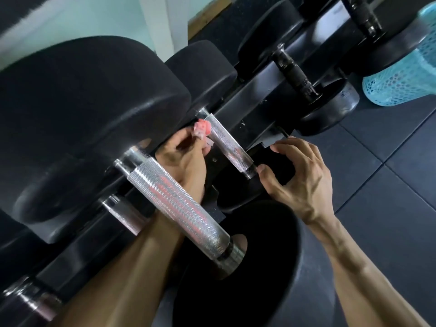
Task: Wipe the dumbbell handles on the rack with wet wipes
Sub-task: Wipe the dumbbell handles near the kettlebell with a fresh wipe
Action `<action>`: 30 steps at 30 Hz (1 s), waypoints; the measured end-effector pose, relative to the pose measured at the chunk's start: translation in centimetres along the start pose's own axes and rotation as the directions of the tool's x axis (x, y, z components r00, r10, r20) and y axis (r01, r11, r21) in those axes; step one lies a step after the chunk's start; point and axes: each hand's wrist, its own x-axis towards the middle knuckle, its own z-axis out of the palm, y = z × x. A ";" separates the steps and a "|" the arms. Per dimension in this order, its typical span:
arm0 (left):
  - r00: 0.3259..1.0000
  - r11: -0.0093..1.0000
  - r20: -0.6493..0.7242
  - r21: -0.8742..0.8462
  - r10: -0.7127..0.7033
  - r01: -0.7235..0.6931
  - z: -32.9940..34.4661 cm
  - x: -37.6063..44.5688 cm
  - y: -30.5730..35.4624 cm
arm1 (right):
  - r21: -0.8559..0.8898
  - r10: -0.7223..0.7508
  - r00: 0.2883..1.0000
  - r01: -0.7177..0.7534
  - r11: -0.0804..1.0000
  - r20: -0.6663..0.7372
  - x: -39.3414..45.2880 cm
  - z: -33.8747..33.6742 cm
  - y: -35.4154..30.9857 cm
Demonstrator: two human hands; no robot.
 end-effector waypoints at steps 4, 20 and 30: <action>0.948 0.906 -0.145 0.363 0.285 -0.217 1.1 -1.6 -1.4 | 0.020 -0.010 1.000 0.010 1.000 0.001 0.0 -0.2 0.0; 0.988 0.998 -0.141 -0.004 0.056 -0.057 1.1 0.5 -2.3 | 0.060 -0.006 0.999 0.007 0.998 -0.033 0.0 0.0 0.1; 0.994 0.968 0.022 0.226 0.108 -0.110 1.2 -0.9 -3.1 | 0.083 0.062 0.997 -0.058 0.995 -0.043 0.0 0.0 0.0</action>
